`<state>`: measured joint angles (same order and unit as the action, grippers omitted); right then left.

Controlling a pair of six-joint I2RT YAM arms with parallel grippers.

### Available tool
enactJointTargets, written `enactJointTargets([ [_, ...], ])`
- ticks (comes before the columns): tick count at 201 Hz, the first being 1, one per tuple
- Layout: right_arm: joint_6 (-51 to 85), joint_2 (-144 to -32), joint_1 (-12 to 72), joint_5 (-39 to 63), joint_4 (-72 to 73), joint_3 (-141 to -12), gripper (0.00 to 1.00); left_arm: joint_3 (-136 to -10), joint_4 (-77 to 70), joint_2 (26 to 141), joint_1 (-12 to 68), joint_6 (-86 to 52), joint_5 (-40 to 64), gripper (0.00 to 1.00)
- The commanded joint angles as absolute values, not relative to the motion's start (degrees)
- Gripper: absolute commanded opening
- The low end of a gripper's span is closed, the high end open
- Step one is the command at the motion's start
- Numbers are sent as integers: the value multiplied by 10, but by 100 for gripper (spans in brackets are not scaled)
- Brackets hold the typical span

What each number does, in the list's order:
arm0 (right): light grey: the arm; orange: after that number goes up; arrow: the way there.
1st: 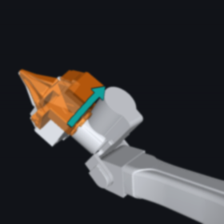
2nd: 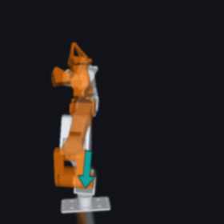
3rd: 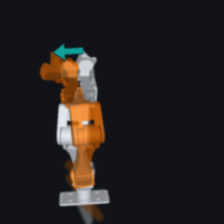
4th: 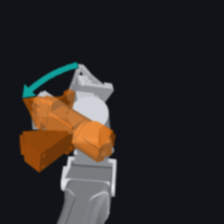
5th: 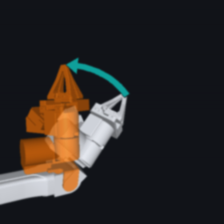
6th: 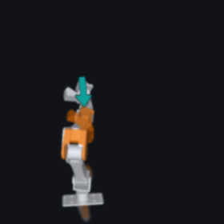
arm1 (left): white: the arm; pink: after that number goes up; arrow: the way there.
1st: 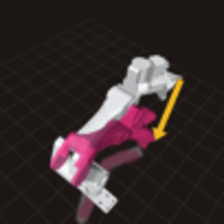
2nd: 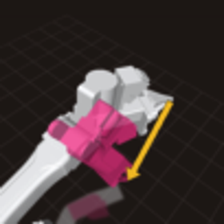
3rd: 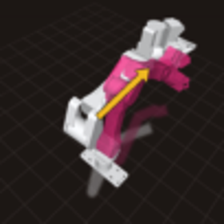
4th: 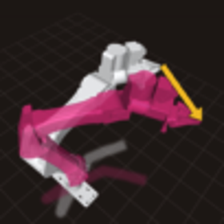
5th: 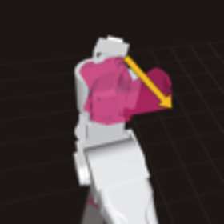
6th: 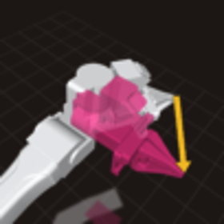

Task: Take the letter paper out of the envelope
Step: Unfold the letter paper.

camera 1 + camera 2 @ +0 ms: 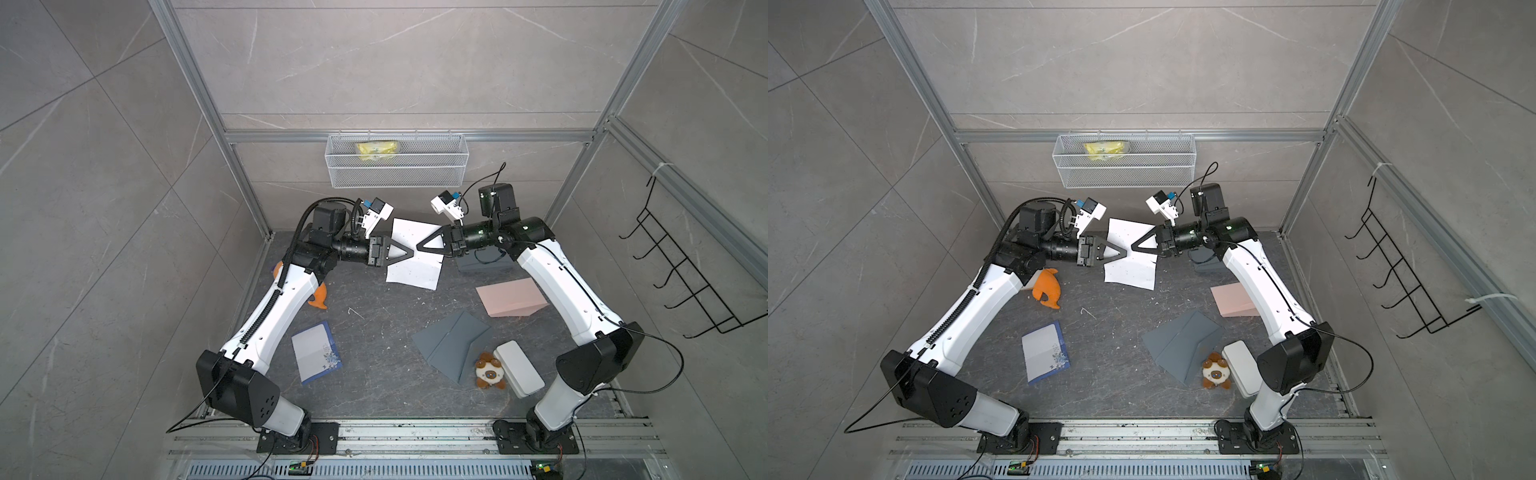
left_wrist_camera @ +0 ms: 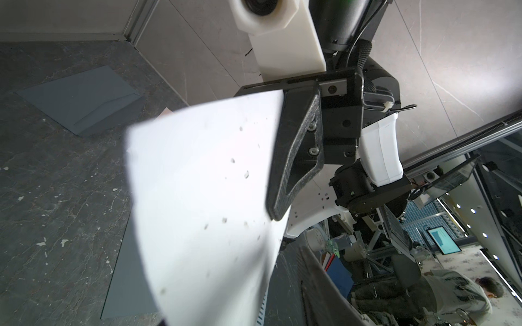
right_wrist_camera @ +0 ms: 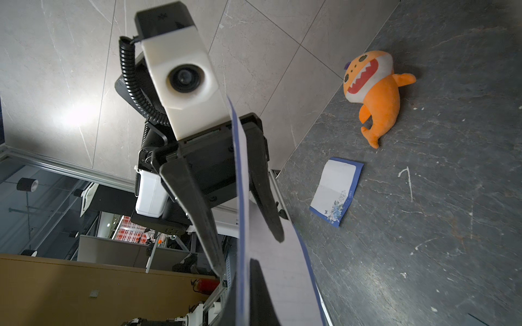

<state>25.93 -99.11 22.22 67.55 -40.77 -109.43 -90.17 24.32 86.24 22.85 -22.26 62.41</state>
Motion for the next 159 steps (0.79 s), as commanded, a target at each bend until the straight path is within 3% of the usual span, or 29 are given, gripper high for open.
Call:
enactJointTargets([
  [1, 265, -993, 225, 683, -393, -1110, 0, -907, 249, 843, 227, -216, 623, 38],
  [104, 268, -990, 224, 660, -386, -1101, 0, -928, 274, 864, 227, -236, 584, 4],
  [132, 245, -982, 224, 595, -418, -1095, 32, -958, 333, 879, 227, -223, 536, 0],
  [159, 212, -954, 218, 398, -487, -1088, 48, -986, 404, 892, 227, -192, 464, 0],
])
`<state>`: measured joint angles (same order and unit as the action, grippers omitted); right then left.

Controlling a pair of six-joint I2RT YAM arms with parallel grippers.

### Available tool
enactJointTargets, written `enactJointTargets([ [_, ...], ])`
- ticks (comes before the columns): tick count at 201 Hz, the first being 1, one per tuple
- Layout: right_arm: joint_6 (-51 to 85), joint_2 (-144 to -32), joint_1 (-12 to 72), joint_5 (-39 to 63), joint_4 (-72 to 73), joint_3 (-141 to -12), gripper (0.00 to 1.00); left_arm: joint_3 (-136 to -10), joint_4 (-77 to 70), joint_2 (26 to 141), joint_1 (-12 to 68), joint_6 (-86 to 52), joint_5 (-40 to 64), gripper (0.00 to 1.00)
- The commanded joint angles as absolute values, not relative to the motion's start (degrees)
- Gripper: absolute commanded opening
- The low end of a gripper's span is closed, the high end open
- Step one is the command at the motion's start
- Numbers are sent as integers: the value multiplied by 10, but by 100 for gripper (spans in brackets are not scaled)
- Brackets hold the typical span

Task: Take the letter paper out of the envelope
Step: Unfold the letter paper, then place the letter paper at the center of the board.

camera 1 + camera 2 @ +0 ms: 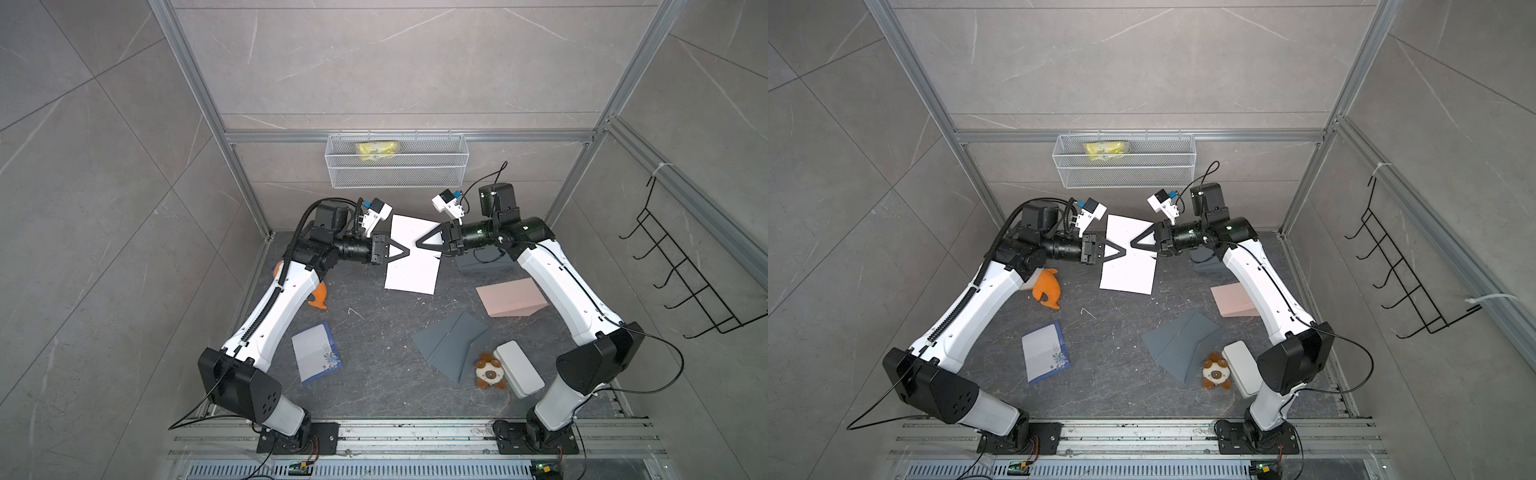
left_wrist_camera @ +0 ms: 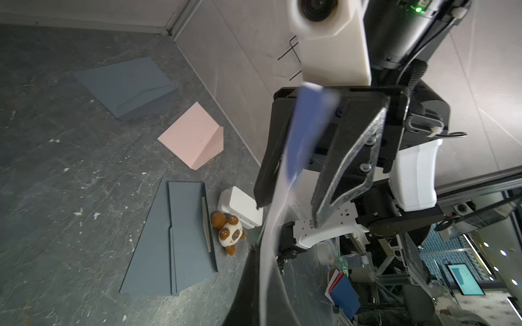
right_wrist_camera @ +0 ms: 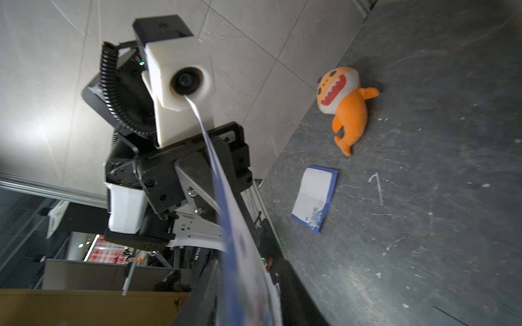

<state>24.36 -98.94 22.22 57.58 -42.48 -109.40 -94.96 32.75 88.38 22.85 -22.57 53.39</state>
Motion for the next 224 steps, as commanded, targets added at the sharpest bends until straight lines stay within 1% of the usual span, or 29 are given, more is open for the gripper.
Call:
enactJointTargets([
  [1, 212, -952, 217, 387, -488, -1087, 48, -987, 407, 892, 227, -191, 461, 0],
  [10, 212, -938, 215, 318, -498, -1075, 50, -996, 429, 897, 228, -182, 436, 0],
  [26, 215, -904, 213, 181, -511, -1051, 52, -1020, 488, 908, 229, -163, 355, 0],
  [42, 217, -872, 214, 106, -509, -1029, 52, -1049, 557, 924, 235, -154, 227, 0],
  [58, 218, -851, 215, 78, -510, -1017, 52, -1092, 638, 955, 245, -150, 81, 0],
  [78, 223, -834, 222, 68, -512, -1001, 52, -1145, 734, 1009, 267, -157, -97, 0],
  [103, 235, -820, 236, 73, -509, -978, 51, -1176, 801, 1070, 296, -179, -242, 0],
  [121, 245, -812, 245, 81, -499, -959, 51, -1175, 820, 1112, 323, -192, -343, 0],
  [153, 259, -809, 259, 103, -484, -937, 50, -1172, 840, 1197, 347, -211, -432, 0],
  [184, 265, -805, 264, 118, -474, -925, 50, -1168, 826, 1255, 349, -229, -470, 0],
  [224, 271, -796, 266, 132, -468, -907, 50, -1139, 777, 1302, 352, -236, -490, 0],
])
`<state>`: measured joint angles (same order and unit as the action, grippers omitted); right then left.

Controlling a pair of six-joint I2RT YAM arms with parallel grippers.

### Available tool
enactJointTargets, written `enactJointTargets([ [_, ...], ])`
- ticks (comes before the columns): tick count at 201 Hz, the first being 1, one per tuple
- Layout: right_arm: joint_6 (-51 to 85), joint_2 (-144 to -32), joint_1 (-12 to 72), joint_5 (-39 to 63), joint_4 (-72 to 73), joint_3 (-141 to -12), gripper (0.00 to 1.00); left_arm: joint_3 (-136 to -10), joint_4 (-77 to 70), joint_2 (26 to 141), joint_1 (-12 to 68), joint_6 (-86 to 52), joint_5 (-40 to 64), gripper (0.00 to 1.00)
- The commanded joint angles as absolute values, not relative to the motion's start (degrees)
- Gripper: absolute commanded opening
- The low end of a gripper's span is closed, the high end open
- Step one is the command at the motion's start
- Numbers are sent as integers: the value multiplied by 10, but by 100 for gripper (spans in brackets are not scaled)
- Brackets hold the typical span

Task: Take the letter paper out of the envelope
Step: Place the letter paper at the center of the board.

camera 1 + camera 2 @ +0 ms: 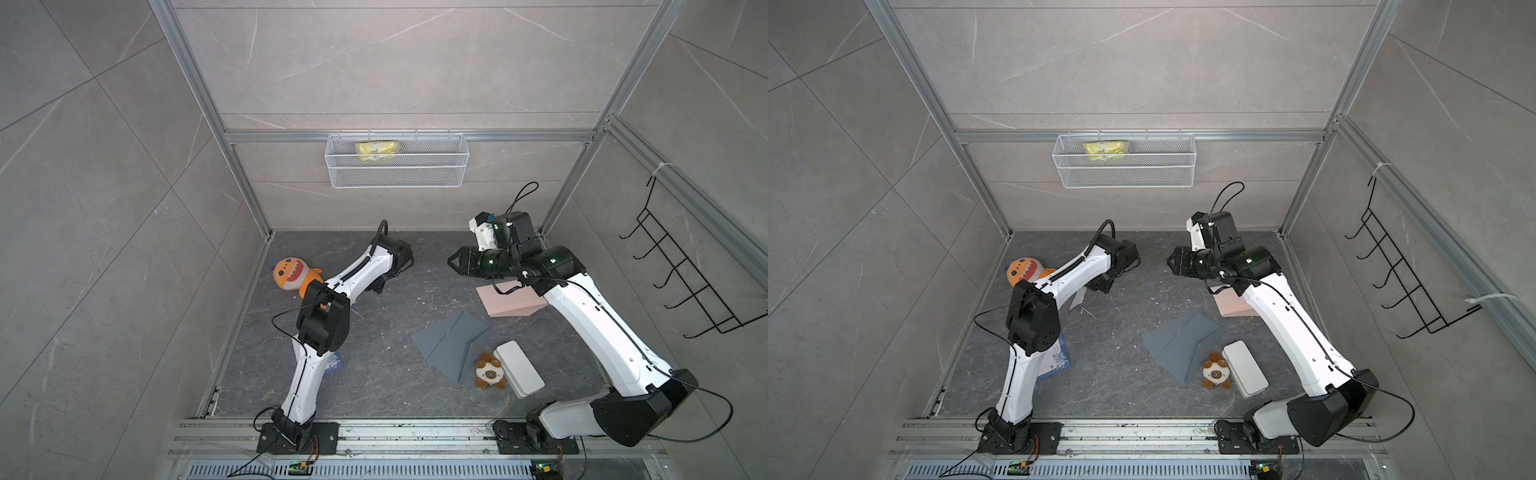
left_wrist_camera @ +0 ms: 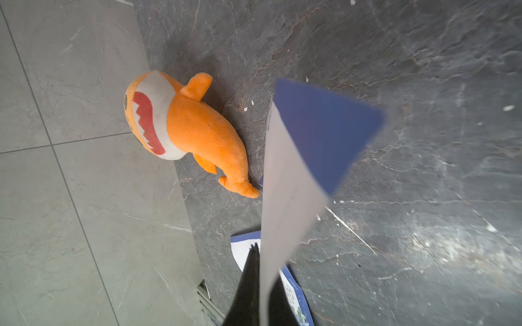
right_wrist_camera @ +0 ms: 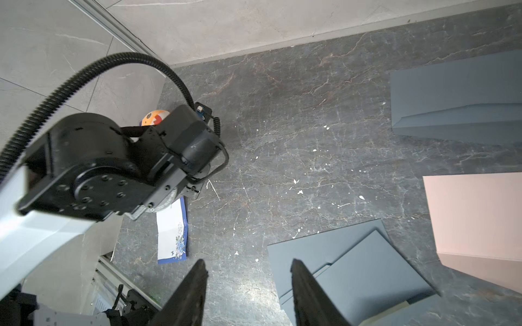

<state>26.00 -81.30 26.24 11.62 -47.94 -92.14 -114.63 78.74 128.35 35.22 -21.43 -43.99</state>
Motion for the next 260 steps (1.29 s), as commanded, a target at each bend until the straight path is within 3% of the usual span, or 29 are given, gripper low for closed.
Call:
enactJointTargets([
  [1, 271, -796, 267, 132, -468, -907, 50, -1138, 776, 1303, 352, -237, -490, 0],
  [73, 272, -788, 267, 142, -467, -892, 50, -1109, 728, 1367, 355, -272, -426, 0],
  [200, 276, -793, 267, 148, -461, -885, 50, -1083, 687, 1369, 339, -277, -346, 0],
  [232, 283, -795, 267, 155, -453, -880, 50, -1083, 686, 1364, 336, -276, -335, 23],
  [260, 284, -796, 267, 156, -450, -881, 50, -1079, 684, 1355, 334, -279, -327, 33],
])
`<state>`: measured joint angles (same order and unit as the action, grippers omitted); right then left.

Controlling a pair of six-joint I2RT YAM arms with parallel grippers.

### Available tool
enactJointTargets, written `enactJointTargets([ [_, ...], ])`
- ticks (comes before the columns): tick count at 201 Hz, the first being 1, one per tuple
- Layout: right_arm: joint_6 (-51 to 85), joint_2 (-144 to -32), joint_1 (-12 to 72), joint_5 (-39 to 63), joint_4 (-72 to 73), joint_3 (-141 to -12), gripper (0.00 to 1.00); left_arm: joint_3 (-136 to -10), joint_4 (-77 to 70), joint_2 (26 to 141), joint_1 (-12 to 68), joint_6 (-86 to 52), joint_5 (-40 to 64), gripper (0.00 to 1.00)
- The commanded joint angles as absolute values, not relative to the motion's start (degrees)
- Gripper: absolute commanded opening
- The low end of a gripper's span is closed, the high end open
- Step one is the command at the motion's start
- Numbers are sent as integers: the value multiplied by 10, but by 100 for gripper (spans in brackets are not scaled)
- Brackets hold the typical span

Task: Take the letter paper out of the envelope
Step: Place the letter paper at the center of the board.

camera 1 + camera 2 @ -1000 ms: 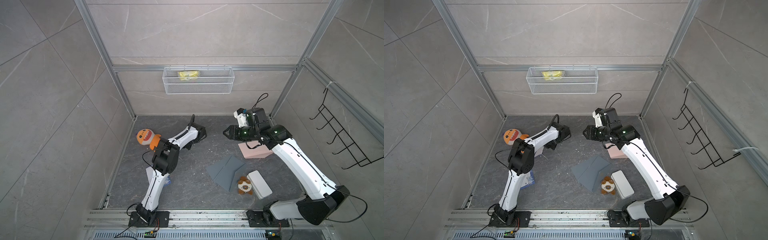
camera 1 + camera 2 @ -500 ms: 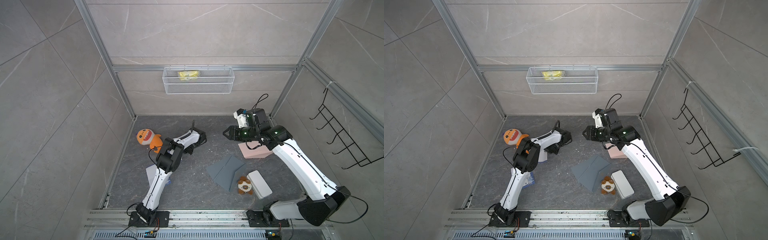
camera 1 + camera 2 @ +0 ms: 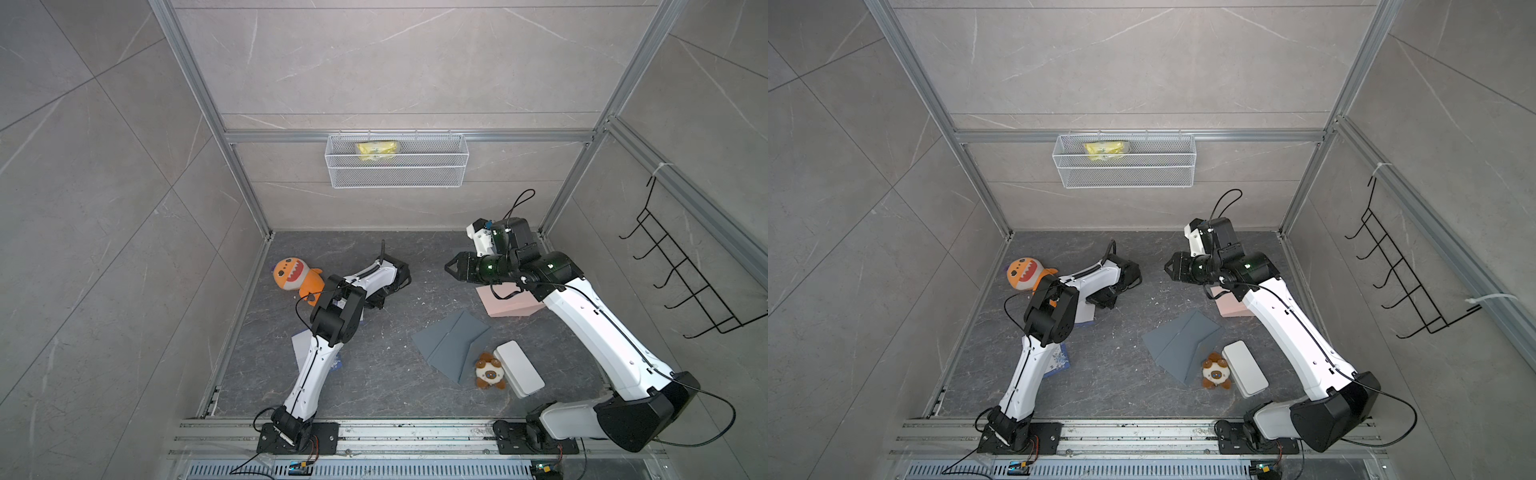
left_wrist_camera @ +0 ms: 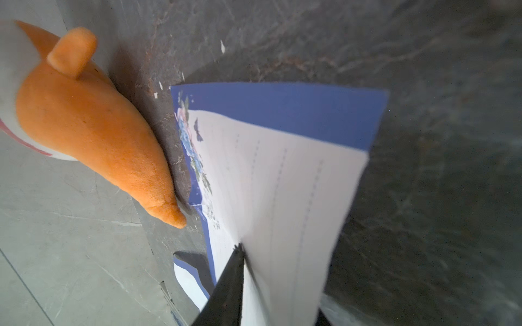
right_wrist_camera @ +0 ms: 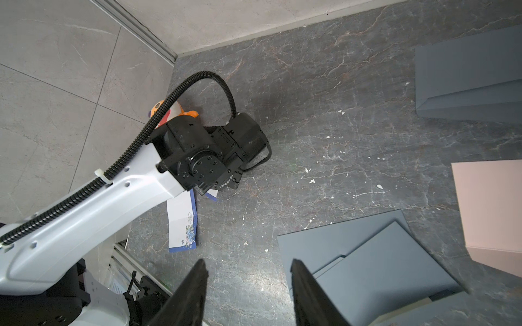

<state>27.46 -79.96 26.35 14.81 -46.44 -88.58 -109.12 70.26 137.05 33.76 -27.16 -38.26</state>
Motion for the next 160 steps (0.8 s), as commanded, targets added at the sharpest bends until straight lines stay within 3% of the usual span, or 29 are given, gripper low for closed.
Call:
enactJointTargets([
  [1, 284, -796, 267, 156, -450, -881, 50, -1079, 684, 1355, 334, -279, -328, 33],
  [160, 303, -786, 268, 151, -433, -846, 50, -1038, 619, 1276, 310, -300, -202, 66],
])
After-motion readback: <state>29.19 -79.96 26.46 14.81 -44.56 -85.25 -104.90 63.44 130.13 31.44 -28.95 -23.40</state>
